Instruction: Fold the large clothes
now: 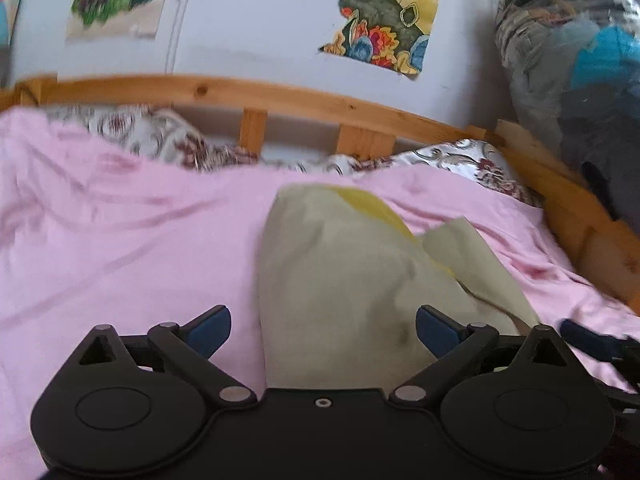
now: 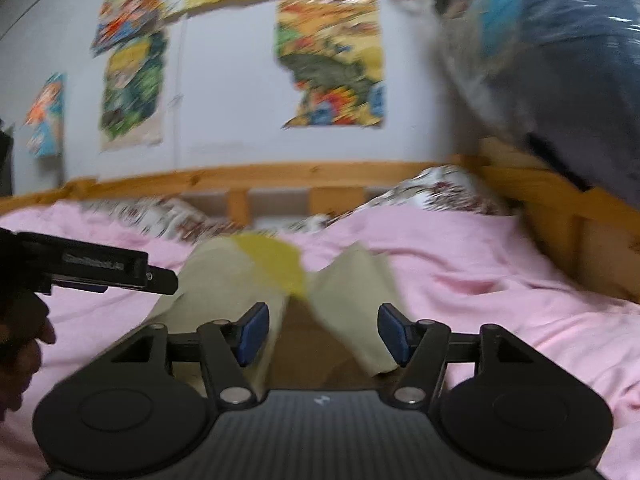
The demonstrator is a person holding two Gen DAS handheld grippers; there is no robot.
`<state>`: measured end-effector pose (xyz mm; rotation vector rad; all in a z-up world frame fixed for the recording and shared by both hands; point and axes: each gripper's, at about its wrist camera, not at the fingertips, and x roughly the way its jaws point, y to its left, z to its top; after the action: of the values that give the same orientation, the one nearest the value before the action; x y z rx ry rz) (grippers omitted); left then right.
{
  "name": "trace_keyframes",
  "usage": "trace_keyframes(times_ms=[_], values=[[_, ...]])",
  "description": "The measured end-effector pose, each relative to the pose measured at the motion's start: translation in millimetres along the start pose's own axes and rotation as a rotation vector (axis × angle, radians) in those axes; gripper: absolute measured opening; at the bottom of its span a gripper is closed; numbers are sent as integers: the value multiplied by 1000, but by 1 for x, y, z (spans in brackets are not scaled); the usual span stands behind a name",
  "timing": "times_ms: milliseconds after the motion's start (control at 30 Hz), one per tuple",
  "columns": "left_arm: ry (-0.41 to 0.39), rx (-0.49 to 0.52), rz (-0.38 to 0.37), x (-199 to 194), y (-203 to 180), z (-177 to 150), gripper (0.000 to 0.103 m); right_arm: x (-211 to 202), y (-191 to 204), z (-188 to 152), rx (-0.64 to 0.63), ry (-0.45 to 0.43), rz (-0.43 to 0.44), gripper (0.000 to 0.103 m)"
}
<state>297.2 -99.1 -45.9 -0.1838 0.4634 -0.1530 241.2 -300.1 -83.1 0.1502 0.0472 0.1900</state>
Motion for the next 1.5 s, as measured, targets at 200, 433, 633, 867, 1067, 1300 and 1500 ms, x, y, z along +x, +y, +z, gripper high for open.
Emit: trace_keyframes(times_ms=[200,433,633,867,1067,1300,1500], values=[[45,-2,6,9,9,-21,102,15,13,-20,-53,105,-7,66],[30,33,26,19,8,-39,102,29,14,-40,-75,165,-25,67],[38,-84,-20,-2,19,-27,99,26,9,-39,-55,157,-13,67],[43,-74,-178,-24,8,-39,102,9,7,-19,-90,89,-54,69],[152,-99,-198,-2,13,-51,102,15,-4,-25,-68,133,-92,70],[149,-72,-201,4,11,-55,102,24,-10,-34,-36,174,-98,71],[143,-76,-201,1,14,-56,102,24,-9,-36,-36,173,-101,74]])
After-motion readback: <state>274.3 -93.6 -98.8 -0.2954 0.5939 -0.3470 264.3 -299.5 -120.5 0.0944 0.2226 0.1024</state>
